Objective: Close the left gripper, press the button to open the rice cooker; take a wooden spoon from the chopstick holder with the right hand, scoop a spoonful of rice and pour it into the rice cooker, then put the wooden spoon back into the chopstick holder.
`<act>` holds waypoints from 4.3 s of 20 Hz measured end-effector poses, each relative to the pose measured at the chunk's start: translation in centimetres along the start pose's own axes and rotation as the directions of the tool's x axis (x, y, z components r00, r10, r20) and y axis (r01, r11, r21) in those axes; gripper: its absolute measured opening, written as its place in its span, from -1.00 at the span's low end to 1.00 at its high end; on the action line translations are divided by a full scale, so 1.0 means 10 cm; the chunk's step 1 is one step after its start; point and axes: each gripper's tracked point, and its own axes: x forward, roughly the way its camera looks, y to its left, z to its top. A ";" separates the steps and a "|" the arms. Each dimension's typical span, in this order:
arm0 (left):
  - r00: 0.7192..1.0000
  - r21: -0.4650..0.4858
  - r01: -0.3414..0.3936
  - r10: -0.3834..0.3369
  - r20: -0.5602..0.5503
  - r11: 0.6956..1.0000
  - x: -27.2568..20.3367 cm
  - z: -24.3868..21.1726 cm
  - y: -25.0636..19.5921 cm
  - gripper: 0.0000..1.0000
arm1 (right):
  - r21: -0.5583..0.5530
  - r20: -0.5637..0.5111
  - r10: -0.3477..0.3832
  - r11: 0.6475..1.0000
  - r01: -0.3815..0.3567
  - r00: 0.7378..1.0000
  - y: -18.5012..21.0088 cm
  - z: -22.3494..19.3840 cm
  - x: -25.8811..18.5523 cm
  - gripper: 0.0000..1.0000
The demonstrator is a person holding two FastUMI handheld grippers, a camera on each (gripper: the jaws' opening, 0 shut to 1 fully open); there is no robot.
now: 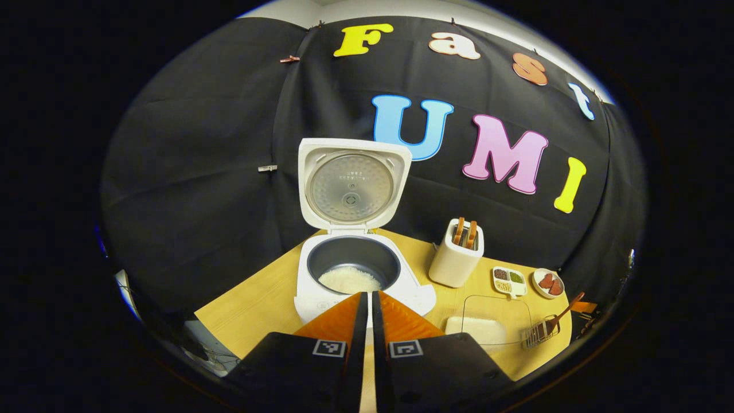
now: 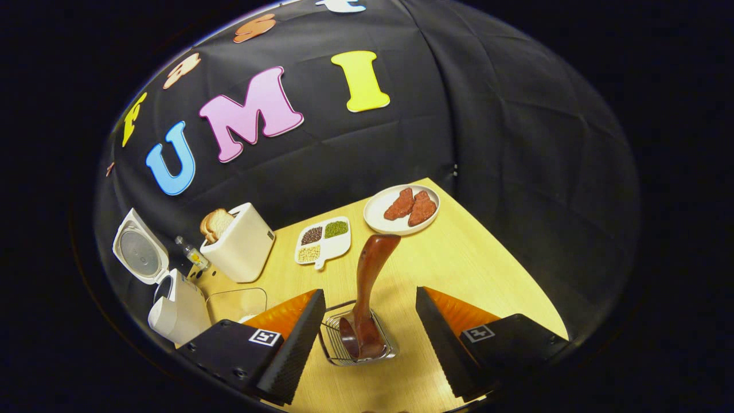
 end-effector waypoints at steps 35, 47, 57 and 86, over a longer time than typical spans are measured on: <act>0.988 -0.014 0.152 -0.153 -0.037 0.988 -0.33 -0.78 -0.03 0.92 | 0.035 0.174 0.158 0.985 -0.166 0.972 1.38 0.88 -0.44 -0.71; 0.992 0.021 0.098 -0.096 -0.076 0.995 -0.22 -0.99 0.61 0.92 | -0.224 0.114 0.227 0.954 -0.197 0.967 2.25 0.08 -0.04 -0.70; 0.980 0.000 0.137 -0.135 -0.149 0.991 -0.15 -1.31 0.66 0.92 | -0.446 0.220 0.107 0.895 0.002 0.970 2.23 -0.48 0.47 -0.70; 0.979 -0.125 0.117 -0.135 -0.153 0.985 -0.36 -1.51 1.01 0.92 | 0.450 -0.166 0.153 0.891 -0.063 0.974 2.46 -1.16 0.17 -0.70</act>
